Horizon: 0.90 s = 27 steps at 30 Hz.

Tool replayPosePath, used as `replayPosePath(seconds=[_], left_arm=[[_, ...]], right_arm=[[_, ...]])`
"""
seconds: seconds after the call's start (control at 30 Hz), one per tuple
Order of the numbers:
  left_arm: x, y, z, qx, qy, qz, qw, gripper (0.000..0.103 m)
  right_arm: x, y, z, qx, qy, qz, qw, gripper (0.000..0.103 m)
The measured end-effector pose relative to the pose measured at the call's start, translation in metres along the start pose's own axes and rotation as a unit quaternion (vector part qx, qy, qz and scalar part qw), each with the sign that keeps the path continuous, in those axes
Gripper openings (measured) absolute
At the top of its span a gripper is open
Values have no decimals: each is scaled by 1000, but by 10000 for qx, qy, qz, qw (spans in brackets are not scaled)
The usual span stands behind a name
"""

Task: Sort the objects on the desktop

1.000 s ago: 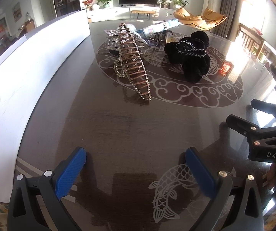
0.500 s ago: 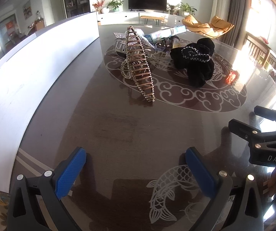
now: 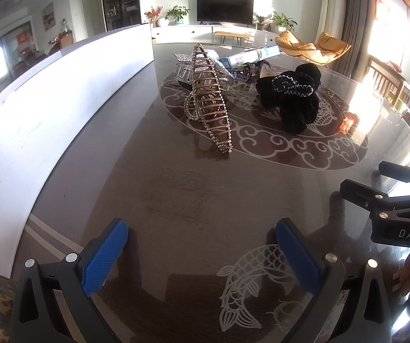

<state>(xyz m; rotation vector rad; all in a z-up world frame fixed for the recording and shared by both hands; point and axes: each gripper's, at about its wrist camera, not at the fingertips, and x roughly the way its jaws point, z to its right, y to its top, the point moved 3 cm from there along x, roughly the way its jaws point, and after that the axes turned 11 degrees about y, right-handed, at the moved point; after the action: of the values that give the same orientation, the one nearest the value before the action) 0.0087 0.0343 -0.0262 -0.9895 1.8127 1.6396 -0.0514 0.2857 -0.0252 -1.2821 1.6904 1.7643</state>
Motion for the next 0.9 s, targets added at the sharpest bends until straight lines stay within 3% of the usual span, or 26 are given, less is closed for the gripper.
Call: replayPosePath(seconds=[0.9], left_arm=[[1,0,1,-5,-2,107,9999,103]], right_arm=[[0,0,0,1,0,0,10000,103]])
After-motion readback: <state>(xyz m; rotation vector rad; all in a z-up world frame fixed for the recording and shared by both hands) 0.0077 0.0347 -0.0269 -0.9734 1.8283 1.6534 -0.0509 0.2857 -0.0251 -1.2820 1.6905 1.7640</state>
